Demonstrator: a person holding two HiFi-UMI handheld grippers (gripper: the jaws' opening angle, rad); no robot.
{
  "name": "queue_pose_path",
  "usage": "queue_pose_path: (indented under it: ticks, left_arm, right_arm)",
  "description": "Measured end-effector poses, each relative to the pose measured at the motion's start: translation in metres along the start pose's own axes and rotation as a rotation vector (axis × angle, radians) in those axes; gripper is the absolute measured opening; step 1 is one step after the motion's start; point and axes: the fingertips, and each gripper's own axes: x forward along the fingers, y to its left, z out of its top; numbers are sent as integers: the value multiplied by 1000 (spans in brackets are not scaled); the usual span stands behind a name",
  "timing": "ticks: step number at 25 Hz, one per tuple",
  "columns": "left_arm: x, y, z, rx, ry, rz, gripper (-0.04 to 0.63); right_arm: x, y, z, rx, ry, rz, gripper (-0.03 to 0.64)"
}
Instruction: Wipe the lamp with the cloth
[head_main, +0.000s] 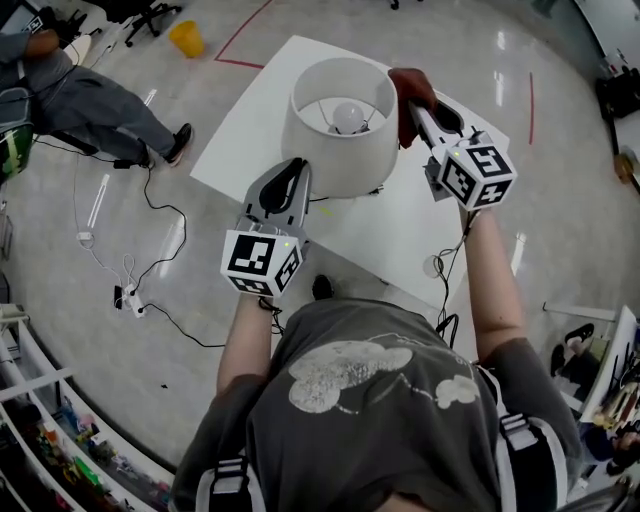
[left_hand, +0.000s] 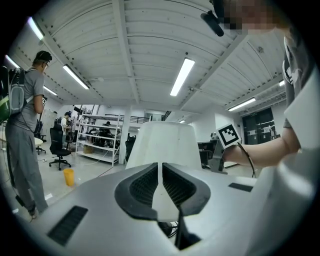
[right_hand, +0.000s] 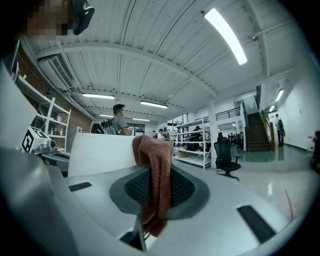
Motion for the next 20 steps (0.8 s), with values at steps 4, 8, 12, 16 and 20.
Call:
queue_pose_path:
  ticks: [4, 8, 12, 16, 20]
  left_arm:
    - [4, -4, -2, -9, -12, -18, 11]
    - [1, 0, -2, -16, -14, -32, 11]
    - [1, -2, -2, -20, -15, -43, 11]
    - [2, 0, -5, -24, -13, -44, 11]
    - [1, 1, -4, -21, -9, -49, 11]
  right_arm:
    - [-5, 3, -3, 1, -7, 0, 58]
    - [-11, 17, -5, -2, 0, -2, 58]
    - [-25, 30, -11, 12, 2, -1, 58]
    - [-35, 46, -16, 26, 0, 2, 58]
    - [-46, 66, -15, 48, -19, 14, 58]
